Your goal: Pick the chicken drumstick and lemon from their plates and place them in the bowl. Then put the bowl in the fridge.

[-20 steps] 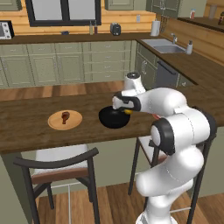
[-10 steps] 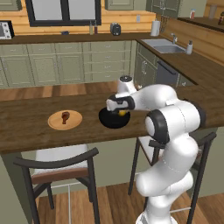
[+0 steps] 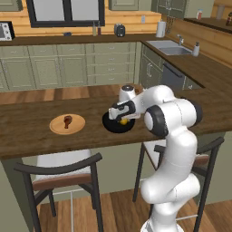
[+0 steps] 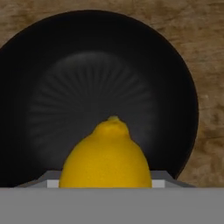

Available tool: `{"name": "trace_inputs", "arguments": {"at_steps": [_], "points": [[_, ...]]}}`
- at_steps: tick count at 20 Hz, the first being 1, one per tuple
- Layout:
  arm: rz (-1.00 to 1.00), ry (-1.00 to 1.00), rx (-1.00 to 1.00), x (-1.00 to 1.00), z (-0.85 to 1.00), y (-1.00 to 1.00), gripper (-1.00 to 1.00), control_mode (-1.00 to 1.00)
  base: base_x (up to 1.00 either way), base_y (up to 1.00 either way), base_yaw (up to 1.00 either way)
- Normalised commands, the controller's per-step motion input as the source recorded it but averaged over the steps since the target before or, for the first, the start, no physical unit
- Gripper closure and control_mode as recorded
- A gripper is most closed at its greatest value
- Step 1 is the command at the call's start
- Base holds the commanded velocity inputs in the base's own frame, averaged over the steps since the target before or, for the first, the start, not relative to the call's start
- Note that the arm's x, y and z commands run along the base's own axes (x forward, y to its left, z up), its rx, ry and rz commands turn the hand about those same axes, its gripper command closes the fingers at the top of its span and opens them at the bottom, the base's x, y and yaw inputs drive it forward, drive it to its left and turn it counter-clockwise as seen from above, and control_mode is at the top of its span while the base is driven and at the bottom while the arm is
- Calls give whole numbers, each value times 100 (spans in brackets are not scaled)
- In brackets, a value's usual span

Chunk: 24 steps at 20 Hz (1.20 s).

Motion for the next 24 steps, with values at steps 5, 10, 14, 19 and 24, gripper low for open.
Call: {"name": "trace_inputs", "arguments": {"at_steps": [5,10,14,19,24], "points": [[0,3,0,11,0,0,-100,-100,0,0,0],[0,0,0,2,0,0,-100,-100,0,0,0],[0,-6,0,-22,10,0,-100,-100,0,0,0],[0,-4,3,-61,38,1,-100,-100,0,0,0],[0,3,1,-86,35,-27,-100,-100,0,0,0]]}}
